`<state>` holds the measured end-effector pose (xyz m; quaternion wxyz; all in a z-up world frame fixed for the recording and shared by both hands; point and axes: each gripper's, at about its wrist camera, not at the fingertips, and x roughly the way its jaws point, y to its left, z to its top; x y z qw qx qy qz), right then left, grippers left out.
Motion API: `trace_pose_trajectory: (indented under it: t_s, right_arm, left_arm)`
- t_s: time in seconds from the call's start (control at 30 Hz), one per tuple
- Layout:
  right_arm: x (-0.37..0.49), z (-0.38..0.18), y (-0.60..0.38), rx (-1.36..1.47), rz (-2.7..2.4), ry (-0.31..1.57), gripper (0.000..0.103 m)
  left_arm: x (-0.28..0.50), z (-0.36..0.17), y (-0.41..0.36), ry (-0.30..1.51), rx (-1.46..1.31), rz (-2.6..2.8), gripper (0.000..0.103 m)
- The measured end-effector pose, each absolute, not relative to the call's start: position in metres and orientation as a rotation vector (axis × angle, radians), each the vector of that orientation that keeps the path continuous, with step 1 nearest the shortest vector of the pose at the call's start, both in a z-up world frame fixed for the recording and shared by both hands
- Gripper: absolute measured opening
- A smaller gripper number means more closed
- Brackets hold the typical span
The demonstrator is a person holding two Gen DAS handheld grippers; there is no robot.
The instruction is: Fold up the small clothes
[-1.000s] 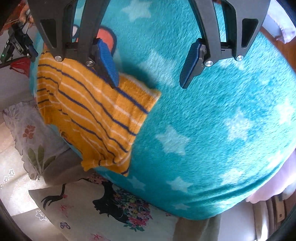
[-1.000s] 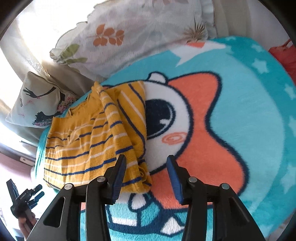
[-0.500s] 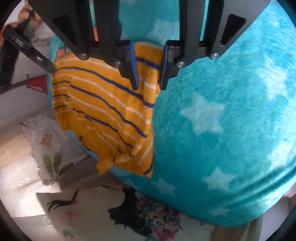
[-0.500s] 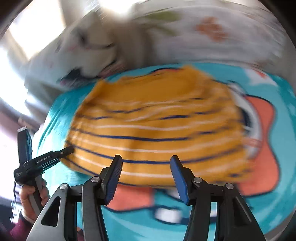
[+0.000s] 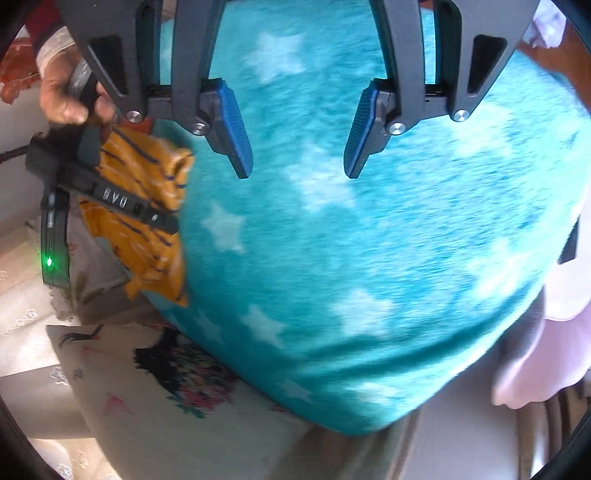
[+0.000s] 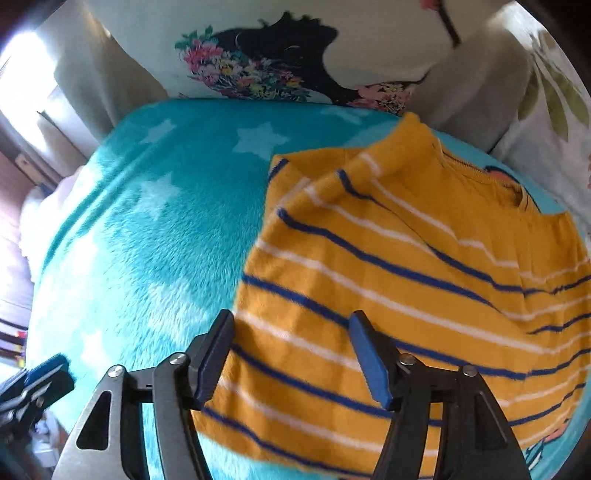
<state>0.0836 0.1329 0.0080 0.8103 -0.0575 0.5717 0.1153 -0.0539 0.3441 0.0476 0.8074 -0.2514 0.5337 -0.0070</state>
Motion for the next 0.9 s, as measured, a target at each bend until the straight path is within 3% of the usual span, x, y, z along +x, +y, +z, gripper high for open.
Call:
trace_pose_trajectory:
  t_s: [0.73,0.9]
  right_arm:
    - [0.197,-0.005,0.176,-0.241,0.283,1.26,0.078]
    - [0.198,0.019,0.171,-0.209,0.28,1.233,0.078]
  left_arm:
    - [-0.052,0.034,0.313,1.21,-0.331,-0.005,0.059]
    - [-0.053,0.035,0.313,1.209,-0.294,0.023,0.063]
